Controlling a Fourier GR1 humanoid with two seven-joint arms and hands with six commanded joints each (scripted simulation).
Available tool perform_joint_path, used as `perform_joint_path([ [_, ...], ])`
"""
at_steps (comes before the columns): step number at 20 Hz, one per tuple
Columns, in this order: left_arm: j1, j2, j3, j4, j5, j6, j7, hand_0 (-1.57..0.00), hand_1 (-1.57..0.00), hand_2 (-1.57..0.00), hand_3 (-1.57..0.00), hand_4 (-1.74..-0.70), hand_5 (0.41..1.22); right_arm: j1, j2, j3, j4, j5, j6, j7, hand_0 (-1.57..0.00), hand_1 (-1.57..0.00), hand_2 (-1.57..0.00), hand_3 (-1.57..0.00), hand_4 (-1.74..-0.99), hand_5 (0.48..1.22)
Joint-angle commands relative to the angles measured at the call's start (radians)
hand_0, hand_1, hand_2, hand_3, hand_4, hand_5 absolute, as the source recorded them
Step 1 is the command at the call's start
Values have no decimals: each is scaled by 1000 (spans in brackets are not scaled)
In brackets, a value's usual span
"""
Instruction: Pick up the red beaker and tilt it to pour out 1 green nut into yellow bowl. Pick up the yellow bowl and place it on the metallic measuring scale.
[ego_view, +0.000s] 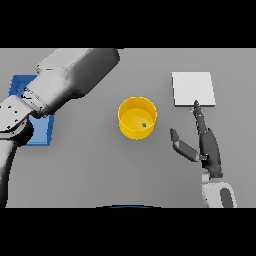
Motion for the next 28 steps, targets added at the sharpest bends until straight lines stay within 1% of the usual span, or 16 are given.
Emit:
perform_joint_path([
  [1, -22, 10, 38, 45, 41, -3, -3, -1571, -1571, -1571, -1320, -1727, 1221, 3, 3, 3, -3, 4, -4, 0, 1, 1, 1, 1, -1161, 661],
  [3, -67, 29, 141, 144, 147, 10, 17, -1571, -1571, -1571, -1410, -1729, 1221, -23, 5, -6, 6, -16, 5, 21, 1, 1, 1, 1, -1156, 658],
  [5, -82, 76, 282, 208, 303, 10, 52, -1571, -1571, -1571, -1468, -1734, 1221, -28, -1, -8, 21, 13, -18, 25, 1, 1, 1, 1, -1146, 641],
  [7, -63, 128, 409, 270, 456, 29, 97, -1571, -1571, -1571, -1417, -1736, 1221, -33, 1, 9, 22, 52, -37, 23, 1, 1, 1, 1, -1144, 633],
  [8, -55, 147, 458, 296, 519, 39, 122, -1571, -1571, -1571, -1402, -1737, 1221, -42, 2, 5, 24, 42, -33, 24, 1, 1, 1, 1, -1142, 630],
  [10, -20, 203, 540, 348, 632, 85, 130, -1571, -1571, -1571, -1430, -1739, 1221, -48, 4, -6, 28, -14, 0, 8, 1, 1, 1, 1, -1110, 623],
  [12, 20, 242, 622, 387, 746, 117, 163, -1571, -1571, -1571, -1480, -1739, 1221, -44, 11, -10, 23, -52, 23, -1, 1, 1, 1, 1, -1083, 625],
  [15, 123, 290, 698, 421, 869, 200, 190, -1571, -1571, -1571, -1525, -1740, 1221, -58, 6, -13, 27, -62, 32, 22, 1, 1, 1, 1, -1106, 642],
  [17, 173, 307, 726, 436, 929, 236, 238, -1571, -1571, -1571, -1541, -1740, 1221, -49, -6, -17, 30, -78, 52, -7, 1, 1, 1, 1, -1141, 657],
  [19, 218, 319, 775, 457, 1005, 281, 311, -1571, -1571, -1571, -1552, -1741, 1221, -56, -4, -11, 41, -70, 52, -3, 1, 1, 1, 1, -1157, 666],
  [20, 238, 319, 801, 456, 1042, 300, 320, -1571, -1571, -1571, -1556, -1741, 1221, -53, -1, -3, 39, -57, 48, -6, 1, 1, 1, 1, -1165, 672],
  [21, 263, 328, 821, 451, 1074, 307, 300, -1571, -1571, -1571, -1518, -1741, 1221, -53, -9, -5, 40, -50, 44, -21, 1, 1, 1, 1, -1168, 680],
  [22, 290, 330, 832, 452, 1096, 312, 304, -1571, -1571, -1571, -1488, -1741, 1221, -52, -9, -1, 35, -53, 51, -22, 1, 1, 1, 1, -1181, 687],
  [24, 334, 322, 858, 448, 1145, 331, 326, -1571, -1571, -1571, -1428, -1741, 1221, -67, -10, 4, 46, -29, 40, -1, 1, 1, 1, 1, -1191, 702],
  [26, 394, 318, 883, 431, 1194, 360, 305, -1571, -1571, -1571, -1374, -1741, 1221, -52, -13, 2, 41, -36, 43, -9, 1, 1, 1, 1, -1194, 703],
  [28, 445, 313, 897, 401, 1237, 380, 302, -1571, -1571, -1571, -1379, -1741, 1221, -60, -24, -6, 44, -41, 47, -10, 1, 1, 1, 1, -1202, 709],
])
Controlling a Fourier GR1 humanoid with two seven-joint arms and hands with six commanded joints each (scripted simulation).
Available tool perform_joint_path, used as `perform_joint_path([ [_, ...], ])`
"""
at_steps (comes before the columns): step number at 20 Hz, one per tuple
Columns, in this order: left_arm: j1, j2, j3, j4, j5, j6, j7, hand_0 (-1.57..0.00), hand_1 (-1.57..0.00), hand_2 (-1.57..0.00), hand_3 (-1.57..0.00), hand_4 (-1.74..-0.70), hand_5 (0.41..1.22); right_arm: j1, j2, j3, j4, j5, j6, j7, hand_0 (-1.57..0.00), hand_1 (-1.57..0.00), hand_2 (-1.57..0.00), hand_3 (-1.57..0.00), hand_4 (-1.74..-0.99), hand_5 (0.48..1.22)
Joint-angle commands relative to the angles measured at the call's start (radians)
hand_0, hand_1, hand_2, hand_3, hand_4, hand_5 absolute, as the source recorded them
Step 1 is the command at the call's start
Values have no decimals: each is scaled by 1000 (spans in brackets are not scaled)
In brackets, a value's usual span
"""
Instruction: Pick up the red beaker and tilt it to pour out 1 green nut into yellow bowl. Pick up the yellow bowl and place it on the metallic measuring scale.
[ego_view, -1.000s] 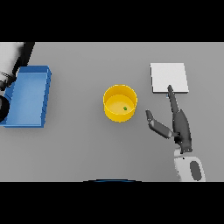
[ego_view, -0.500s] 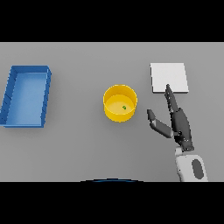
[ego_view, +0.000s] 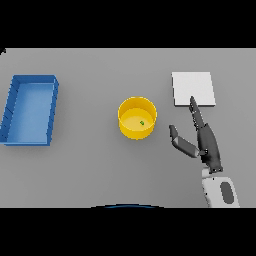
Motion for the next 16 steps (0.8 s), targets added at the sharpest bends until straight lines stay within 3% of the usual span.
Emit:
perform_joint_path([
  [1, 29, 1, 6, -20, 20, 8, 2, -1571, -1571, -1571, -1376, -1741, 1221, 4, -2, -1, 6, 1, -1, -10, 1, 1, 1, 1, -1207, 708],
  [4, 124, -3, 0, -109, 73, 56, 24, -1571, -1571, -1571, -1396, -1741, 1221, -7, -5, -5, 8, -1, 0, 0, 1, 1, 1, 1, -1201, 696],
  [7, 260, 18, -35, -289, 115, 99, 90, -1571, -1571, -1571, -1383, -1741, 1221, 7, 4, 3, 8, 1, -1, -15, 1, 1, 1, 1, -1186, 687],
  [10, 415, 68, -93, -576, 174, 141, 239, -1571, -1571, -1571, -1374, -1740, 1008, -7, 8, -1, 12, -1, -6, 14, 1, 1, 1, 1, -1169, 680],
  [11, 456, 102, -117, -676, 191, 141, 294, -1571, -1571, -1571, -1366, -1735, 955, 1, 4, -2, 10, -4, -2, -2, 1, 1, 1, 1, -1168, 679],
  [12, 490, 127, -147, -762, 202, 138, 338, -1571, -1571, -1571, -1407, -1661, 888, -4, 6, 0, 10, 1, -6, 0, 1, 1, 1, 1, -1165, 678],
  [14, 550, 204, -181, -920, 216, 99, 346, -1571, -1545, -1489, -1238, -1311, 774, 0, 1, -2, 4, 5, -10, 3, 1, 1, 1, 1, -1163, 671],
  [15, 580, 235, -192, -980, 224, 68, 327, -1495, -1380, -1311, -1098, -1155, 740, 2, -1, 0, 2, 6, -9, 6, 1, 1, 1, 1, -1159, 669],
  [16, 613, 252, -185, -1026, 256, 24, 299, -1253, -1104, -1049, -884, -1031, 714, 10, 5, 8, 7, 14, -10, -5, 1, 1, 1, 1, -1161, 669],
])
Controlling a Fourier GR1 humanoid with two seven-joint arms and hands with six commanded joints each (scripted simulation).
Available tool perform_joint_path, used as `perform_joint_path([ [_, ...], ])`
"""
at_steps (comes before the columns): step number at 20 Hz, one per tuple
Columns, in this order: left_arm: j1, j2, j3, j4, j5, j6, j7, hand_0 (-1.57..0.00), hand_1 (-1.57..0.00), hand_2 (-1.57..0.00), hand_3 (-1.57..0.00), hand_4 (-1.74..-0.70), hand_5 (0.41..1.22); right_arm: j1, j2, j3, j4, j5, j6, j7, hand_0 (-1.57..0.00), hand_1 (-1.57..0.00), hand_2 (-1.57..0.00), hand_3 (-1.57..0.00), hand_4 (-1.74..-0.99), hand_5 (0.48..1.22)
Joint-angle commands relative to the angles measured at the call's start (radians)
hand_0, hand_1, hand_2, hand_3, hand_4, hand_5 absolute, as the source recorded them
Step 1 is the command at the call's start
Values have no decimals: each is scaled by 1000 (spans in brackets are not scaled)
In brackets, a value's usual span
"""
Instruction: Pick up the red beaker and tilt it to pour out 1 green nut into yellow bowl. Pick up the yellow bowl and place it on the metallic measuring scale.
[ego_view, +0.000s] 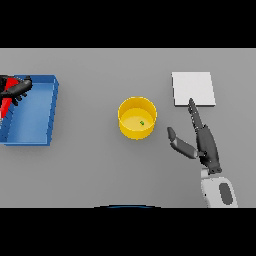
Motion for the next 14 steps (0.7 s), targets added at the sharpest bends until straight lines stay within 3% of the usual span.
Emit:
perform_joint_path([
  [1, 23, 22, 1, -30, 21, -34, 2, -1003, -883, -839, -707, -933, 697, -8, -4, -6, 0, -8, 3, 3, 1, 1, 1, 1, -1162, 671],
  [3, 24, 36, -5, -50, 33, -69, 22, -641, -565, -536, -452, -823, 667, -16, 7, 0, 10, -4, -2, 4, 1, 1, 1, 1, -1151, 677],
  [6, 9, 36, -44, -32, -19, -86, 31, -328, -289, -274, -231, -750, 647, -13, -10, -14, -1, -25, 12, -9, 1, 1, 1, 1, -1148, 688],
  [11, -20, 16, -52, 13, -64, -44, 17, -107, -94, -89, -75, -708, 647, -6, -13, -8, -2, -6, 6, -1, 1, 1, 1, 1, -1176, 688],
  [14, -3, 21, -36, 2, -69, -3, -43, -54, -48, -45, -38, -711, 663, -3, -21, 22, -16, 61, -13, 48, 1, 1, 1, 1, -1163, 677],
])
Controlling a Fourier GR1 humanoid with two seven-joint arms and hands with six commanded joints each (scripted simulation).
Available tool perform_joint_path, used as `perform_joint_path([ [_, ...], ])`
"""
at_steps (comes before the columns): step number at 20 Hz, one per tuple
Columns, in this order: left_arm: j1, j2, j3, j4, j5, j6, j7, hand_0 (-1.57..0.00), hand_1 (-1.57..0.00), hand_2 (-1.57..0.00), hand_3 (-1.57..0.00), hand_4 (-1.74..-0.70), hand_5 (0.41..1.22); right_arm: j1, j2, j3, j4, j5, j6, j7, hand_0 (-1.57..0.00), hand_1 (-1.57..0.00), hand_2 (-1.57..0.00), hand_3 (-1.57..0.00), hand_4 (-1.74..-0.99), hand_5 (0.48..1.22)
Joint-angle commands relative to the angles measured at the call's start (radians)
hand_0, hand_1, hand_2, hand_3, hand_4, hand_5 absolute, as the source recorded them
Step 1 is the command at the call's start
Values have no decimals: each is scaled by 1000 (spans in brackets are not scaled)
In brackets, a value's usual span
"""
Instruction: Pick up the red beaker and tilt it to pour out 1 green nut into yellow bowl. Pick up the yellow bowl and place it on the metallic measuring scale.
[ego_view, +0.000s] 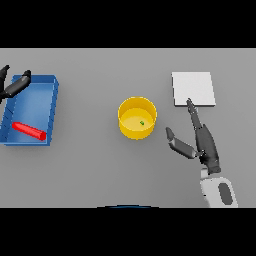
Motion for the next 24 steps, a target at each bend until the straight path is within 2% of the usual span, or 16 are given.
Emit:
perform_joint_path([
  [1, 4, 0, 8, -12, 8, 10, -11, -43, -38, -36, -30, -711, 674, -10, -11, 10, -10, 8, 13, -2, 1, 1, 1, 1, -1146, 691],
  [2, 3, 2, 13, -10, 10, 11, -16, -34, -30, -29, -24, -710, 679, -22, -36, 17, -15, 14, 38, -12, 1, 1, 1, 1, -1132, 703],
  [4, 10, 1, 9, -22, 4, 30, -7, -22, -19, -18, -15, -710, 689, -57, -91, 51, -2, 47, 102, -24, 1, 1, 1, 1, -1153, 728],
  [6, 4, -10, 14, -17, 12, 30, -17, -13, -12, -11, -9, -719, 676, -133, -162, 90, 22, 134, 146, 25, 1, 1, 1, 1, -1190, 716],
  [8, 15, -17, 18, -24, 23, 30, -35, -8, -7, -7, -6, -720, 667, -205, -226, 154, 37, 238, 193, 39, 1, 1, 1, 1, -1216, 704],
  [12, 8, -12, 16, -21, 21, 17, -39, -3, -2, -2, -2, -715, 669, -367, -311, 288, 107, 403, 275, -34, 1, 1, 1, 1, -1232, 702],
  [15, 8, -12, 19, -27, 31, 12, -36, -1, -1, -1, 0, -713, 680, -469, -337, 357, 175, 471, 339, -57, 1, 1, 1, 1, -1216, 706],
  [19, 12, -19, 19, -30, 37, 14, -34, 0, 0, 0, 0, -720, 687, -557, -344, 432, 254, 521, 395, -118, 1, 1, 1, 1, -1215, 704],
  [22, 21, -13, 24, -31, 42, 10, -48, 1, 1, 1, 1, -722, 688, -634, -317, 485, 339, 563, 442, -95, 1, 1, 1, 1, -1223, 704],
  [24, 20, -6, 32, -28, 49, 4, -48, 1, 1, 1, 1, -724, 686, -666, -315, 512, 379, 583, 458, -111, 1, 1, 1, 1, -1226, 702],
])
